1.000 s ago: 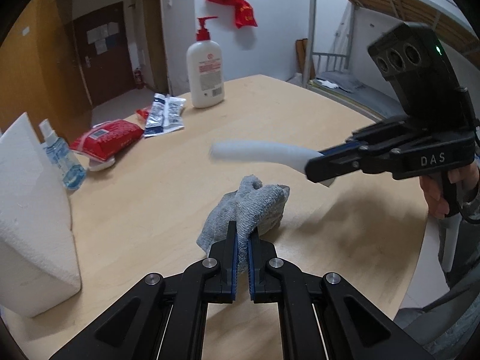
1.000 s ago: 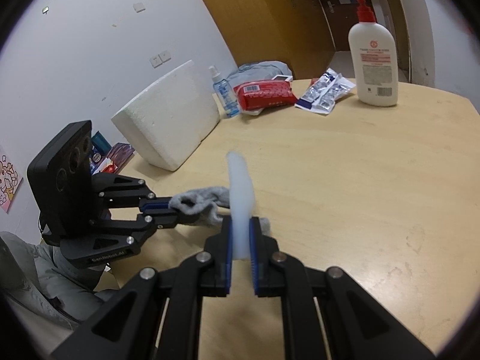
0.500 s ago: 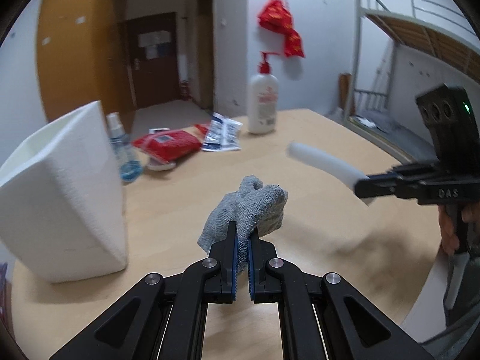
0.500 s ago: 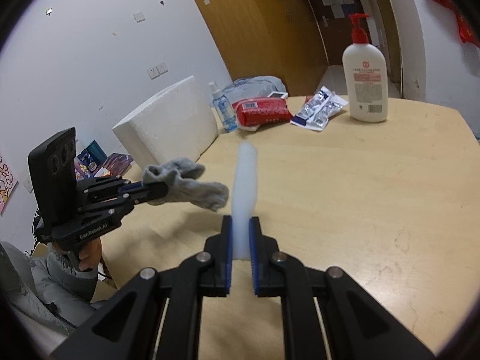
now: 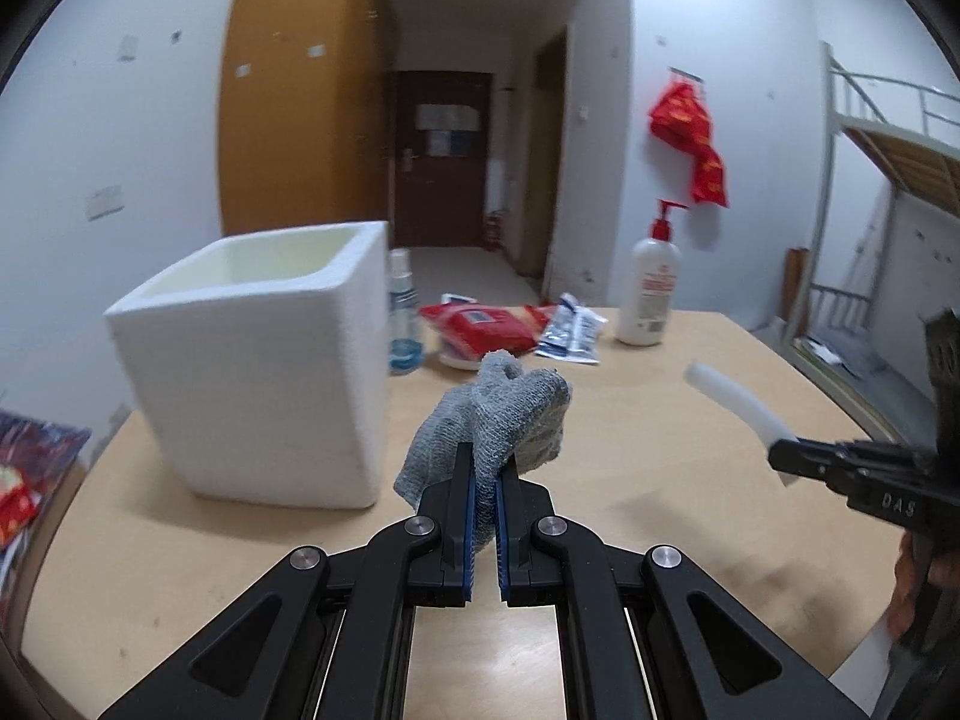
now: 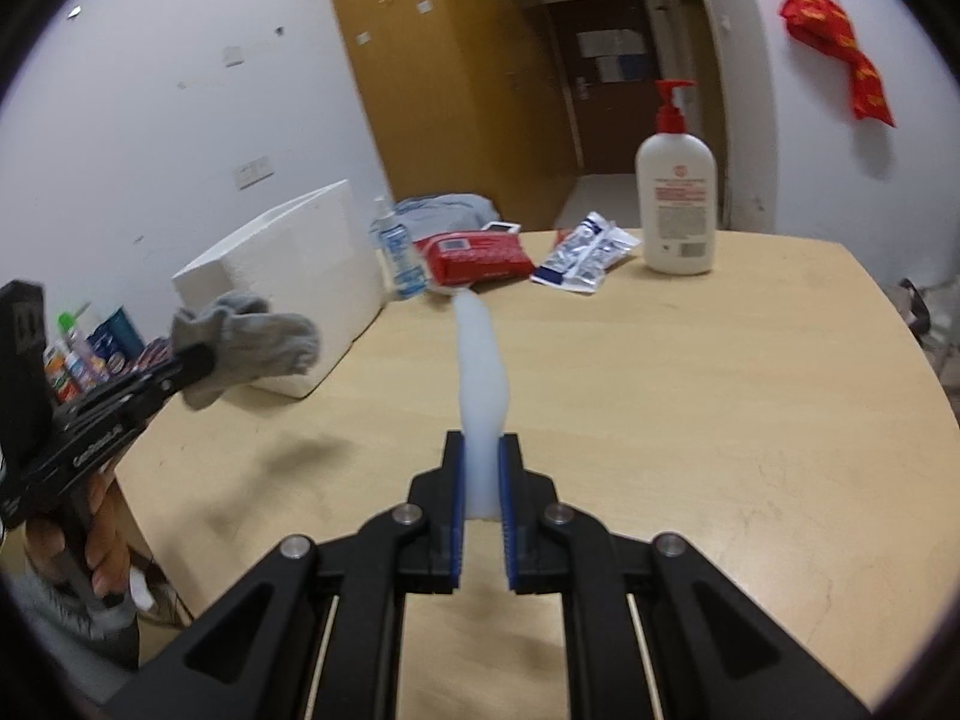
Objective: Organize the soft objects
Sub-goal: 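Close the left gripper on the grey sock and lift it, then open the right gripper, dropping the foam tube onto the table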
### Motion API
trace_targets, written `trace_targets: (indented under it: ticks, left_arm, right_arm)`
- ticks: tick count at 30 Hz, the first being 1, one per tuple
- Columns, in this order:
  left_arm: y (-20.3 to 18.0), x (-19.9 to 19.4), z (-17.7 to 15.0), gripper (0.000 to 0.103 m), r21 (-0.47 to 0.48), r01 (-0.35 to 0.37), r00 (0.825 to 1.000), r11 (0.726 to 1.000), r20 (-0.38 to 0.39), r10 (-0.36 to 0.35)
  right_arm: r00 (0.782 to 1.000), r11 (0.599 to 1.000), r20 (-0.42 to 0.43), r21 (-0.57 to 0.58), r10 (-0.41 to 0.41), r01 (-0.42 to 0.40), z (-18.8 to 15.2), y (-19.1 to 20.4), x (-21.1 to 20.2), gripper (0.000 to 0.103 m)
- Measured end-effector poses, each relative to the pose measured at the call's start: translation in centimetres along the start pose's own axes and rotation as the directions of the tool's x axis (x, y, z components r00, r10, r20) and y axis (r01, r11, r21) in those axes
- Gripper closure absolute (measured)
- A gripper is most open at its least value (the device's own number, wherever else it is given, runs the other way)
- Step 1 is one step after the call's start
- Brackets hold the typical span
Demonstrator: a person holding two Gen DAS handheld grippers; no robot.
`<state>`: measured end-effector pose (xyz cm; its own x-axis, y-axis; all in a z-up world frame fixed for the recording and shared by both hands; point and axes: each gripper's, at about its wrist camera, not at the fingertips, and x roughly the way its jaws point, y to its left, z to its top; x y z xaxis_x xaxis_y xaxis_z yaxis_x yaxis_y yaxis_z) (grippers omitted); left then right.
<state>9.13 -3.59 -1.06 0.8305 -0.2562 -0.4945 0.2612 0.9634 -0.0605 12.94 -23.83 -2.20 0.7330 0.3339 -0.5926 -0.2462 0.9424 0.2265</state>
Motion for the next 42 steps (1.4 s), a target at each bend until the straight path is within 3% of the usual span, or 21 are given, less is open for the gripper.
trace_targets:
  ticks: [8, 18, 34, 42]
  left_arm:
    - [0.9, -0.8, -0.6, 0.098, -0.018, -0.046, 0.999, 0.999, 0.008, 0.046]
    - [1.2, -2.4, -0.7, 0.098, -0.011, -0.043, 0.999, 0.999, 0.020, 0.043]
    - [3.8, -5.5, 0.3, 0.098, -0.040, -0.123, 0.988, 0.992, 0.094, 0.126]
    - [4.5, -6.2, 0.0, 0.098, -0.040, -0.125, 0.987, 0.991, 0.097, 0.129]
  right_arm:
    - [0.985, 0.986, 0.055, -0.005, -0.166, 0.167, -0.8, 1.5, -0.6, 0.090]
    - [0.991, 0.993, 0.082, -0.025, -0.109, 0.111, -0.7, 3.4, -1.9, 0.090]
    - [0.994, 0.996, 0.102, -0.079, -0.042, 0.050, 0.8, 6.3, -2.0, 0.090]
    - [0.994, 0.994, 0.103, -0.095, -0.033, 0.043, 1.2, 7.0, -1.7, 0.090]
